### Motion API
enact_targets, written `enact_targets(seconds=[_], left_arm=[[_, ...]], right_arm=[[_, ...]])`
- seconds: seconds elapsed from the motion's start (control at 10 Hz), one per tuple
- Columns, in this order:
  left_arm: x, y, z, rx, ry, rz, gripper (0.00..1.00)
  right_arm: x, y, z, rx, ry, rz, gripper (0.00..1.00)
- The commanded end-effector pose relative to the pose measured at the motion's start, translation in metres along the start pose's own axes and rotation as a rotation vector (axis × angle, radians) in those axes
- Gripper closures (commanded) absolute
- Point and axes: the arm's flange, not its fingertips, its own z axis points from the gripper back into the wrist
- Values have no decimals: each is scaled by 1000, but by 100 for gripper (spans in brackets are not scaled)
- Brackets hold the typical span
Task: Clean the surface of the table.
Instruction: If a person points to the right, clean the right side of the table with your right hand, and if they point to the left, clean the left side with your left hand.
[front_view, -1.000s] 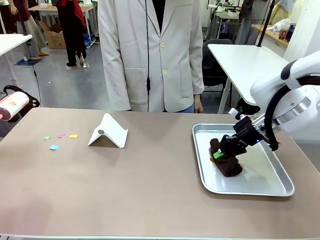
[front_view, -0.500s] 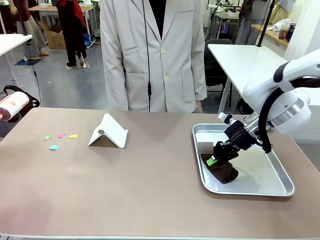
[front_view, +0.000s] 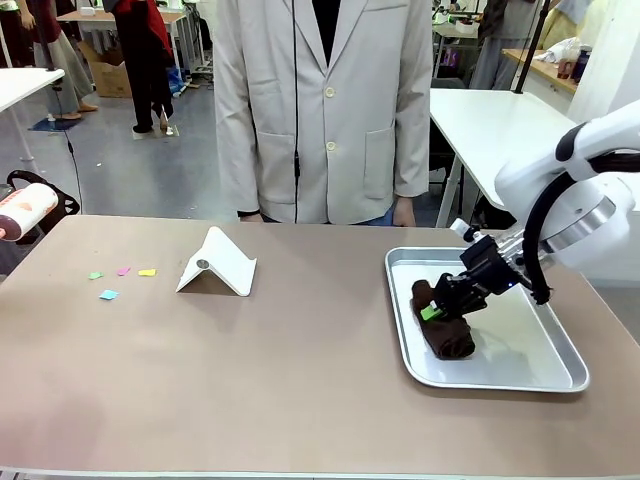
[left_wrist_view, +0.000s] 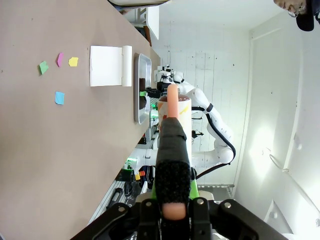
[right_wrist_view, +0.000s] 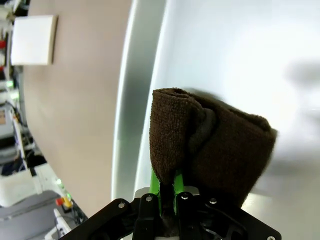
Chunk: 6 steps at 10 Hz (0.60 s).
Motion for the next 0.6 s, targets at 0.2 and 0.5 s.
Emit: enact_targets(seconds=[0.2, 0.5], left_arm=[[-3, -4, 0, -23, -7, -10, 97], [-3, -4, 0, -23, -7, -10, 97]], right_arm=[[4, -32, 17, -128, -180, -214, 89], [11, -57, 42, -192, -309, -420, 89]])
